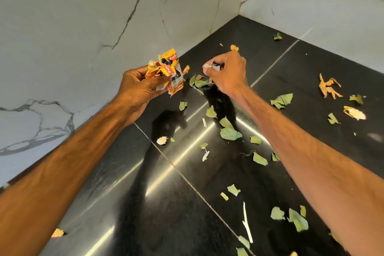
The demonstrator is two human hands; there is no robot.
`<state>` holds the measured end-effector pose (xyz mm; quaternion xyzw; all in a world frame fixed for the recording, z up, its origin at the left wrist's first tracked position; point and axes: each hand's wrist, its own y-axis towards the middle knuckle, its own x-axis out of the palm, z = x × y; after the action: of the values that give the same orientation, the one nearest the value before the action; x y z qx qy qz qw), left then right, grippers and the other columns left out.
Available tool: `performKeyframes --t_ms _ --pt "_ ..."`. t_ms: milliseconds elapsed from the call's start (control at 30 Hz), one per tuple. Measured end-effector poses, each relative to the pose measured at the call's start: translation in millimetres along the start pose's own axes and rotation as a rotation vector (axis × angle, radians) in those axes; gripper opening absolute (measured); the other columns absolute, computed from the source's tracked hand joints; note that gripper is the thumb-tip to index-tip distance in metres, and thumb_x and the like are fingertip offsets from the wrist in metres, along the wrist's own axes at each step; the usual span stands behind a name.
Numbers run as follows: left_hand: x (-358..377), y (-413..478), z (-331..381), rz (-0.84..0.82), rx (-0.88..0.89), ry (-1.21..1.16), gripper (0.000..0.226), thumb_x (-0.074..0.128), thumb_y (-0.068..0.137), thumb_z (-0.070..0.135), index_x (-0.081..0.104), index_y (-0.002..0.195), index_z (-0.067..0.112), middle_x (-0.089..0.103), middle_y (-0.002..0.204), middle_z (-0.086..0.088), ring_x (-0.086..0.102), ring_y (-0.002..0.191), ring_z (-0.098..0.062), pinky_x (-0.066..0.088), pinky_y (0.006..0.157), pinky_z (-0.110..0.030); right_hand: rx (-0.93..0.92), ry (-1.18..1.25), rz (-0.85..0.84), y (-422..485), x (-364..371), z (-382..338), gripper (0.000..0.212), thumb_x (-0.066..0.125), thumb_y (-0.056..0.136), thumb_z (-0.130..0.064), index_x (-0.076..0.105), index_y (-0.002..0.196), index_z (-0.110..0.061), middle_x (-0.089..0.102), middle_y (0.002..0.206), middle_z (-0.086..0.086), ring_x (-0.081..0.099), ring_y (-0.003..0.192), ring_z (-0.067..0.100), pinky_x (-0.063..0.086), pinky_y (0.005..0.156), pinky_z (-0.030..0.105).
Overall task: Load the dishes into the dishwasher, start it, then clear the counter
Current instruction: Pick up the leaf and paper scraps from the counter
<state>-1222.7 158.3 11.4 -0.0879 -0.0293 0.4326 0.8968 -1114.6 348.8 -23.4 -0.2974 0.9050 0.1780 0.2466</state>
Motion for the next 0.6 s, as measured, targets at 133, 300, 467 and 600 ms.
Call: performKeyframes --t_ms 133,300,467,600 --pt "7.6 -43.5 3.6 -0.036 -0.011 -0.043 0.036 0.076 0.068 0.02 0.073 0.103 0.013 0.076 0.107 -0.001 0.072 0.103 -0.019 0.061 0.082 -0.032 -0.017 0.022 0.013 -48.0 -29.0 -10.2 0.009 0.079 0.085 -0.018 0.081 0.093 -0.017 0.07 0.073 -0.009 0.056 0.056 -0.008 0.04 0.054 0.004" --pt "19.0 -120.4 4.0 -0.132 0.014 -0.016 0.026 0.076 0.072 0.018 0.076 0.098 0.016 0.077 0.104 0.0 0.072 0.102 -0.019 0.059 0.085 -0.032 0.032 0.061 -0.005 -123.6 -67.5 -19.6 0.009 0.079 0.083 -0.017 0.081 0.09 -0.022 0.072 0.071 -0.012 0.057 0.054 -0.007 0.042 0.055 0.009" --pt "23.1 -200.3 -7.1 -0.194 0.022 0.024 0.019 0.076 0.074 0.023 0.081 0.092 0.025 0.076 0.106 -0.005 0.071 0.106 -0.023 0.057 0.095 -0.044 0.067 0.073 0.037 -213.7 -115.1 -26.5 0.013 0.079 0.082 -0.016 0.082 0.093 -0.024 0.073 0.074 -0.012 0.064 0.062 0.002 0.05 0.059 0.013" --pt "33.1 -279.6 -22.4 -0.288 0.108 0.049 0.016 0.078 0.078 0.012 0.079 0.095 0.011 0.077 0.093 -0.004 0.07 0.088 -0.011 0.058 0.079 -0.025 0.127 0.185 0.12 -308.0 -146.1 -31.8 0.014 0.08 0.081 -0.02 0.081 0.095 -0.024 0.077 0.083 -0.01 0.073 0.076 0.012 0.06 0.074 0.042"
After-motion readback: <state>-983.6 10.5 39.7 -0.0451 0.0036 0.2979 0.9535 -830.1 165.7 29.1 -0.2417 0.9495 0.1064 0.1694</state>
